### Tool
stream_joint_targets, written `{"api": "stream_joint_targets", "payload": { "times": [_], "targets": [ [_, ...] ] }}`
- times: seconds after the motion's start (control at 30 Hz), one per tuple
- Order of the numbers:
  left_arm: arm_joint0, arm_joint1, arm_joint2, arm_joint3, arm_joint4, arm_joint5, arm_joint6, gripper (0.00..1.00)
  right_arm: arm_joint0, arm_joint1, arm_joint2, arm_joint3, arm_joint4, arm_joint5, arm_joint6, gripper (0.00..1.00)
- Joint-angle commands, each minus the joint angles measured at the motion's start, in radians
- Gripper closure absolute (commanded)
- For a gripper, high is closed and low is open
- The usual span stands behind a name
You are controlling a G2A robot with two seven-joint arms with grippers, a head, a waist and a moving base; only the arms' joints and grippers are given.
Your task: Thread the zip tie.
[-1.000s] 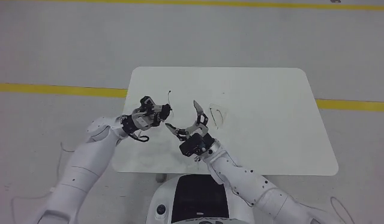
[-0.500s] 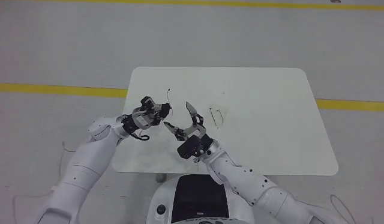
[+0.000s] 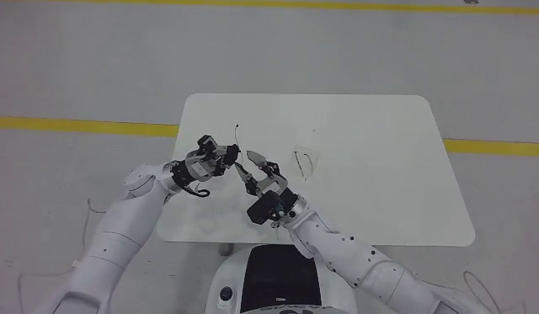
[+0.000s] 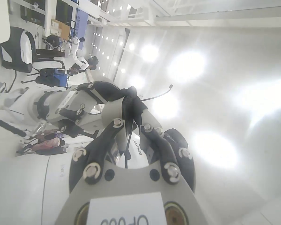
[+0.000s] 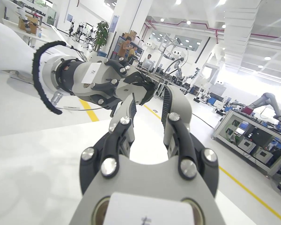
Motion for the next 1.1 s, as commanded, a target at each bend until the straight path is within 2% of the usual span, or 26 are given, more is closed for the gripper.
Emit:
{"api": "stream_joint_targets", "payload": {
  "times": [0.0,0.23,0.5,0.6,0.67,1.07],
  "targets": [
    [0.000,0.000,0.000,0.000,0.000,0.000,0.000,1.00,-0.001,0.001,0.000,-0.001,0.000,0.000,0.000,0.77],
    [0.000,0.000,0.000,0.000,0.000,0.000,0.000,1.00,-0.001,0.003,-0.001,-0.004,0.000,0.000,0.012,0.80],
    [0.000,0.000,0.000,0.000,0.000,0.000,0.000,1.00,0.003,0.002,-0.003,-0.002,0.000,0.000,0.033,0.77],
    [0.000,0.000,0.000,0.000,0.000,0.000,0.000,1.00,0.004,0.001,-0.004,-0.001,0.000,0.000,0.035,0.82],
    [0.000,0.000,0.000,0.000,0.000,0.000,0.000,1.00,0.004,0.000,-0.002,-0.001,0.000,0.000,0.036,0.99],
    [0.000,0.000,0.000,0.000,0.000,0.000,0.000,1.00,-0.005,-0.002,0.013,0.006,0.000,0.000,0.029,1.00]
  ]
}}
